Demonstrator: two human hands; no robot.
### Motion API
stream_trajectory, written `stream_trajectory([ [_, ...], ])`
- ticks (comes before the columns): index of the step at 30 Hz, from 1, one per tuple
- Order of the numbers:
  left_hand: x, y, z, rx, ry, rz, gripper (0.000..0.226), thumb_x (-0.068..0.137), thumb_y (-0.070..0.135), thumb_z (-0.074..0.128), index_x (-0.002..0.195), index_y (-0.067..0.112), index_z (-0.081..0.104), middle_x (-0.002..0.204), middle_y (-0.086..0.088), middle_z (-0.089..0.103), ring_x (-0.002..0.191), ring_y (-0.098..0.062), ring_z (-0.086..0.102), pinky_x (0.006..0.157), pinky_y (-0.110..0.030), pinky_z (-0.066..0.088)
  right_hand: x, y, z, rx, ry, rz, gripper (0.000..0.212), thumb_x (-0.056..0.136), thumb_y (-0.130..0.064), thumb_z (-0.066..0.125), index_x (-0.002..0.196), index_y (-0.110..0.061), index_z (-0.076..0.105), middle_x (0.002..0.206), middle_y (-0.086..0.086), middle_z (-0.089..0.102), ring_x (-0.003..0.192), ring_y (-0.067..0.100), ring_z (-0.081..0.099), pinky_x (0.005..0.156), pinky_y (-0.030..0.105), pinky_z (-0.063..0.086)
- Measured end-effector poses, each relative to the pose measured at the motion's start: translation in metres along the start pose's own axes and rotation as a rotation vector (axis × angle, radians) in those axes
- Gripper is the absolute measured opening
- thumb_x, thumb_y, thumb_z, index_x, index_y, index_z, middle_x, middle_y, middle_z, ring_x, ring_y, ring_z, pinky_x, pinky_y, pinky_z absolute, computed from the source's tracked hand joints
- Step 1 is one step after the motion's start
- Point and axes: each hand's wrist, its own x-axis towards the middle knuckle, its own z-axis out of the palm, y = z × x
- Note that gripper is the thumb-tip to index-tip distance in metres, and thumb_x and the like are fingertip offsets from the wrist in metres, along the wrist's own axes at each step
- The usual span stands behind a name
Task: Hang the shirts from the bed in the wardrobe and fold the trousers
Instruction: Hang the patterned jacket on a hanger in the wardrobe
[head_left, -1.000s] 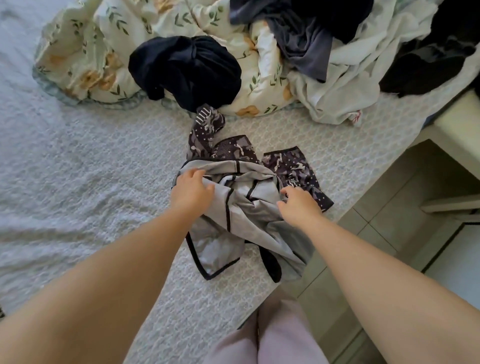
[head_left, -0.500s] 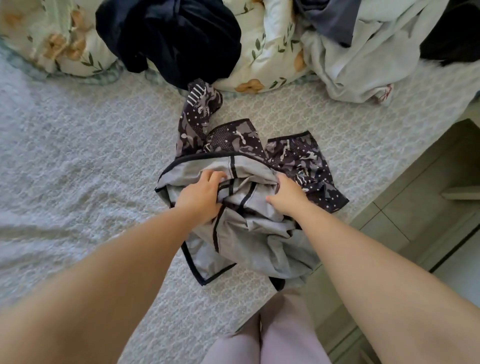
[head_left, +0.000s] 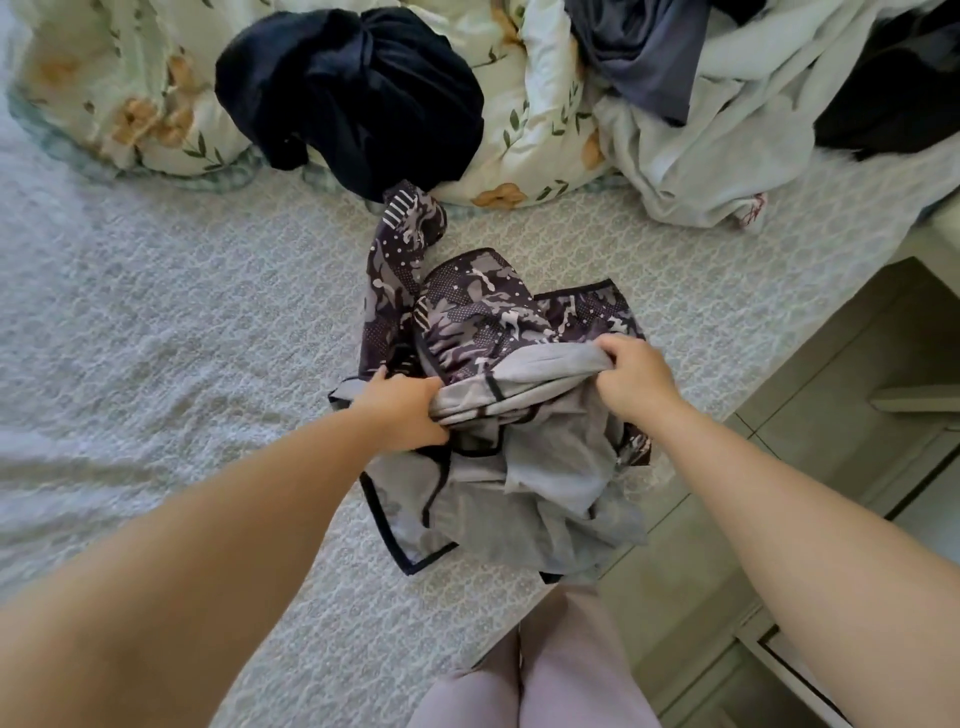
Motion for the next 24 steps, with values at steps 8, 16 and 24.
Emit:
stream_trajectory([
  [8,-0.046,0.004,0.0,-0.269,-0.053,-0.118,0.036,0.089,0.057,0.05,0.102,0.026,0.063,0.075,0.005,0.061,0.072,-0.016,0.056,0.059,-0.026,0.041,-0.015,0.027,-0.06,-0.068,0.332,0.274,0.032,0.083,-0.005,0.047,0.108,-0.016,0.064,0.117,0.015,0.056,0.092,0.033,0.053,0.074,0.035,0.043],
  [16,-0.088,0.066,-0.058,-0.487,0.27,0.064,0.021,0.087,0.043,0.061,0.091,0.022,0.065,0.076,0.004,0.063,0.07,-0.011,0.058,0.056,-0.026,0.043,-0.066,-0.05,-0.062,-0.462,-0.215,-0.298,0.11,0.066,-0.048,0.073,0.15,-0.029,0.004,0.157,-0.004,0.002,0.143,0.021,0.004,0.115,0.042,0.014],
  [24,-0.13,0.089,-0.1,-0.496,0.412,0.377,0.029,0.075,0.039,0.077,0.087,0.039,0.051,0.076,0.022,0.055,0.076,-0.007,0.057,0.062,-0.018,0.039,-0.1,-0.095,-0.099,-0.498,0.074,-0.362,0.007,0.082,-0.016,0.055,0.086,-0.015,0.061,0.09,0.007,0.064,0.089,0.029,0.058,0.064,0.029,0.032],
])
